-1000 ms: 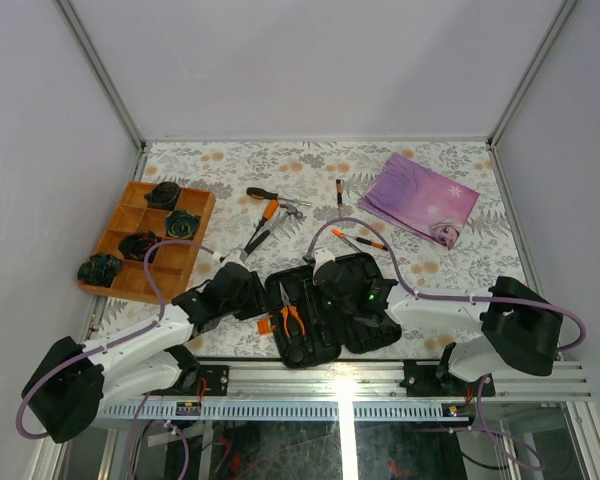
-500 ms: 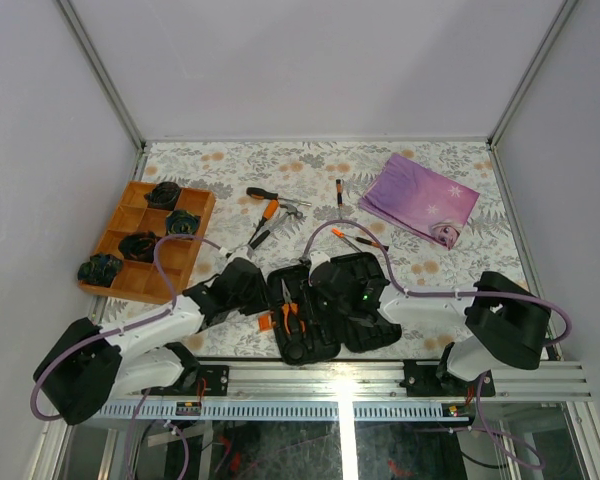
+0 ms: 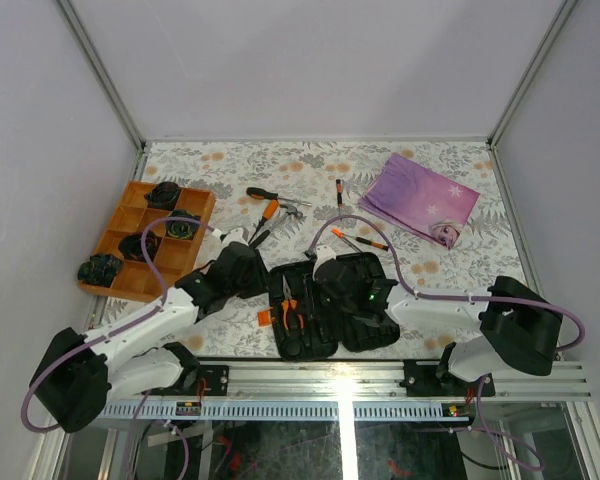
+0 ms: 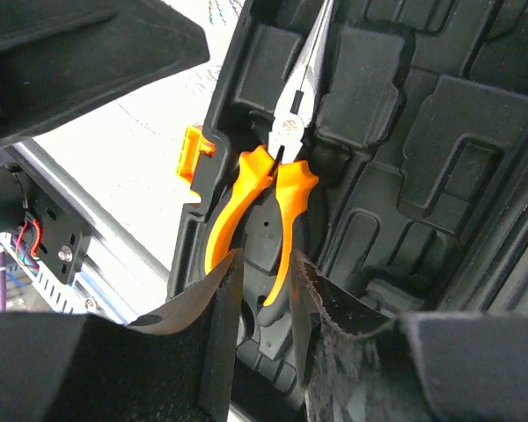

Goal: Sort the tools into containers
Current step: Adjust the pliers in the storage box.

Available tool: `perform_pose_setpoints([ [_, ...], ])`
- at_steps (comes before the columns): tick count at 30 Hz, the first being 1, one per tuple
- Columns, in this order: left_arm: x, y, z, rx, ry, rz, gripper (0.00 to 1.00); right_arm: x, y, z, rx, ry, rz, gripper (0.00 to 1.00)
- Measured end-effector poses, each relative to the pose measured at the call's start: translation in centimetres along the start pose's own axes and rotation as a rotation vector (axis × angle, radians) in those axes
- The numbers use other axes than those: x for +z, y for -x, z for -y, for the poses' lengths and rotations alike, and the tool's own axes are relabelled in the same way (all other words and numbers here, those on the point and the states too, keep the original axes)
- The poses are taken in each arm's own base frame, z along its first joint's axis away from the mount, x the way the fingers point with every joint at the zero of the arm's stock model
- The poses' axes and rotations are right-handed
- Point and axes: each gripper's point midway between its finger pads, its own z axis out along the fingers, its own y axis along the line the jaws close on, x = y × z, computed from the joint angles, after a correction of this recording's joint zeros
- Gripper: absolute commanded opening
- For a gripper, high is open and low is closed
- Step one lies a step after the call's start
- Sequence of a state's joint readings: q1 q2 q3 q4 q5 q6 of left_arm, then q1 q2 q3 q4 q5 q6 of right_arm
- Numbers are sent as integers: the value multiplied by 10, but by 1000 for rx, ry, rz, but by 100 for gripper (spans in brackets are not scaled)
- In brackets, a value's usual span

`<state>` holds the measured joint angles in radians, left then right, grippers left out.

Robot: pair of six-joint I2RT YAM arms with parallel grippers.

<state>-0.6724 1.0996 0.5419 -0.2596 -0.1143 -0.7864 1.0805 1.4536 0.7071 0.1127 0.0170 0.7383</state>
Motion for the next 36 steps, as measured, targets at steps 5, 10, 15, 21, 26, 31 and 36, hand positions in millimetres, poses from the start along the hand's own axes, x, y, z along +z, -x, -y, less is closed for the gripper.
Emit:
perform_pose_setpoints([
  [5,-18,1,12,13,-39,19,32,-3,5,-1,8,-3,22,26],
  [10,-18,-28,26,65,-61,-49,30,-2,-1,7,22,-19,12,26],
  [15,-10,-55,25,107,-31,-118,25,-1,-2,11,32,-26,9,26],
  [21,-5,-60,22,109,3,-125,21,0,-1,7,32,-5,10,26],
  [26,-3,-59,22,109,16,-118,18,3,-2,8,34,-2,5,26],
  [31,-1,-60,23,110,17,-119,15,13,-4,16,35,-30,-17,24],
  [36,-1,-60,23,110,17,-120,11,20,-4,16,39,-29,-35,24],
])
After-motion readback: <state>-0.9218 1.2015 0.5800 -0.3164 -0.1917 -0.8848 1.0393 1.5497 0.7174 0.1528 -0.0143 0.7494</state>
